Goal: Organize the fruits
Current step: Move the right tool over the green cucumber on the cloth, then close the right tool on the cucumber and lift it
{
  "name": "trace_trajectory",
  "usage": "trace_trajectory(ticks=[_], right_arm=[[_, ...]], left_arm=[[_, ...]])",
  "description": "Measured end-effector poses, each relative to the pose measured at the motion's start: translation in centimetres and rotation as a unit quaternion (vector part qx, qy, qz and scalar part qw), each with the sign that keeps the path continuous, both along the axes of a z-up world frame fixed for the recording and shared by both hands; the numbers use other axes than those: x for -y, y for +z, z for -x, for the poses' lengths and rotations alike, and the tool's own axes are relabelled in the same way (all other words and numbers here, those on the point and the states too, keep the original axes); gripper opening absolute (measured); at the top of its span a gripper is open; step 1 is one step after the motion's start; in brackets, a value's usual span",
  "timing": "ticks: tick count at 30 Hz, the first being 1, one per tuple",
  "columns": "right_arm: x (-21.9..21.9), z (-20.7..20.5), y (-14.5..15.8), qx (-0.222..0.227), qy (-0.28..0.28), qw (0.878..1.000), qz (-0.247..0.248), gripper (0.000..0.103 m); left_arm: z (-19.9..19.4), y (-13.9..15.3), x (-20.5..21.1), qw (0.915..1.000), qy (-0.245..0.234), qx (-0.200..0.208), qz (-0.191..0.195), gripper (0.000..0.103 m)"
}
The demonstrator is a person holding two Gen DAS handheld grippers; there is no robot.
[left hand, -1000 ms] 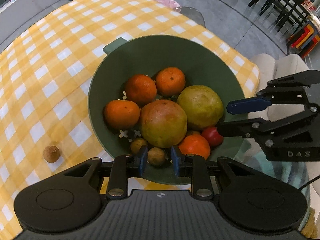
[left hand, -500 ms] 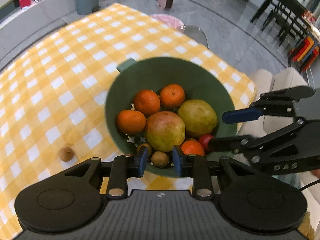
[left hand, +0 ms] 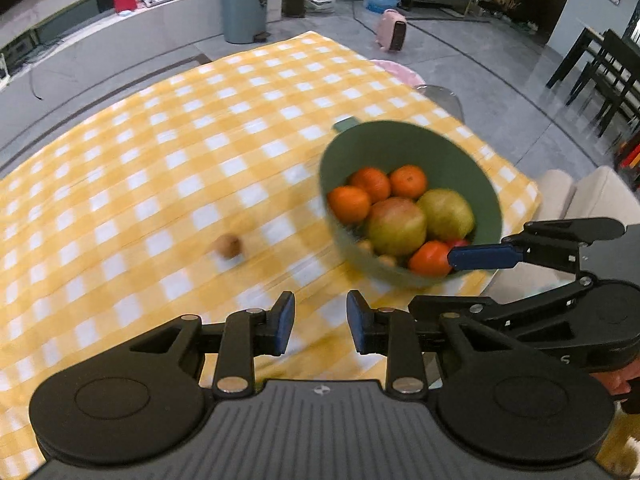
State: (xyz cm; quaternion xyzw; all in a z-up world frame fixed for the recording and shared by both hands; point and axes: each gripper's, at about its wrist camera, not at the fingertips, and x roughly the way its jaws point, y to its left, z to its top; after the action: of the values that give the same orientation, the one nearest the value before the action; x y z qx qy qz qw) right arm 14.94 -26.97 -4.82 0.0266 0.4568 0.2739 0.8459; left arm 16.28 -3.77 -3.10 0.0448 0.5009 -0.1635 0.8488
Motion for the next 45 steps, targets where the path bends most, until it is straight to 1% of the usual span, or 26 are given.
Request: trace_trajectory(ticks=[3, 9, 12, 17, 21, 24, 26, 27, 28, 30, 33, 36, 39, 41, 44, 45], right_arm=[[-1.4, 1.0, -0.1, 0.0, 0.004, 1.0, -0.006, 0.056], [-4.3, 2.4, -1.1, -0.005, 0.017, 1.0, 0.011, 0.056], [-6.0, 2.9, -1.6, 0.008, 0.03, 0.999, 0.026, 0.056], [-9.2, 3.6, -2.5, 0.037, 0.056, 0.996, 0.053, 0.056], [-11.7, 3.6, -3.3, 0.063, 0.089, 0.99, 0.085, 0.057], [-13.2, 3.8, -3.7, 0.084, 0.116, 0.985, 0.098, 0.057], [-14.2, 4.0, -4.0, 0.093, 0.132, 0.98, 0.112, 0.059], [-14.6, 4.0, -4.1, 0.096, 0.14, 0.979, 0.117, 0.064], [-15.0, 3.9, -4.2, 0.096, 0.149, 0.977, 0.118, 0.066], [-15.8, 3.6, -4.6, 0.085, 0.169, 0.975, 0.12, 0.066], [-16.6, 3.1, -5.2, 0.077, 0.173, 0.974, 0.124, 0.066], [-17.5, 2.8, -5.8, 0.071, 0.192, 0.971, 0.127, 0.066], [-18.7, 3.1, -6.5, 0.085, 0.214, 0.962, 0.144, 0.064], [-19.0, 3.0, -6.7, 0.083, 0.225, 0.96, 0.146, 0.064], [-19.5, 2.7, -7.0, 0.073, 0.242, 0.957, 0.141, 0.059], [-19.6, 2.8, -7.1, 0.071, 0.25, 0.956, 0.139, 0.053]], left_arm=[[1.4, -0.1, -1.3, 0.9998, -0.002, 0.01, -0.014, 0.037], [3.4, -0.2, -4.0, 0.9993, -0.001, 0.023, -0.03, 0.037], [4.0, -0.5, -5.3, 0.9993, 0.009, 0.021, -0.031, 0.038], [4.6, -0.8, -7.5, 0.9994, 0.025, 0.019, -0.012, 0.039], [5.2, -1.1, -9.4, 0.9988, 0.043, 0.023, 0.001, 0.039], [5.3, -1.4, -10.8, 0.9981, 0.055, 0.025, 0.011, 0.039], [5.2, -1.4, -11.7, 0.9975, 0.064, 0.027, 0.015, 0.039], [5.2, -1.5, -12.1, 0.997, 0.07, 0.028, 0.018, 0.039], [5.2, -1.5, -12.6, 0.9964, 0.076, 0.029, 0.022, 0.039], [5.0, -1.6, -13.5, 0.9955, 0.085, 0.03, 0.03, 0.039], [4.7, -1.8, -14.3, 0.9946, 0.093, 0.029, 0.035, 0.039], [4.4, -2.1, -15.0, 0.9937, 0.101, 0.025, 0.04, 0.039], [4.1, -2.7, -15.3, 0.9934, 0.104, 0.019, 0.043, 0.039], [4.0, -3.1, -15.5, 0.9934, 0.104, 0.015, 0.045, 0.039], [3.8, -3.6, -15.7, 0.993, 0.107, 0.009, 0.049, 0.039], [3.7, -3.8, -15.8, 0.9929, 0.108, 0.006, 0.051, 0.039]])
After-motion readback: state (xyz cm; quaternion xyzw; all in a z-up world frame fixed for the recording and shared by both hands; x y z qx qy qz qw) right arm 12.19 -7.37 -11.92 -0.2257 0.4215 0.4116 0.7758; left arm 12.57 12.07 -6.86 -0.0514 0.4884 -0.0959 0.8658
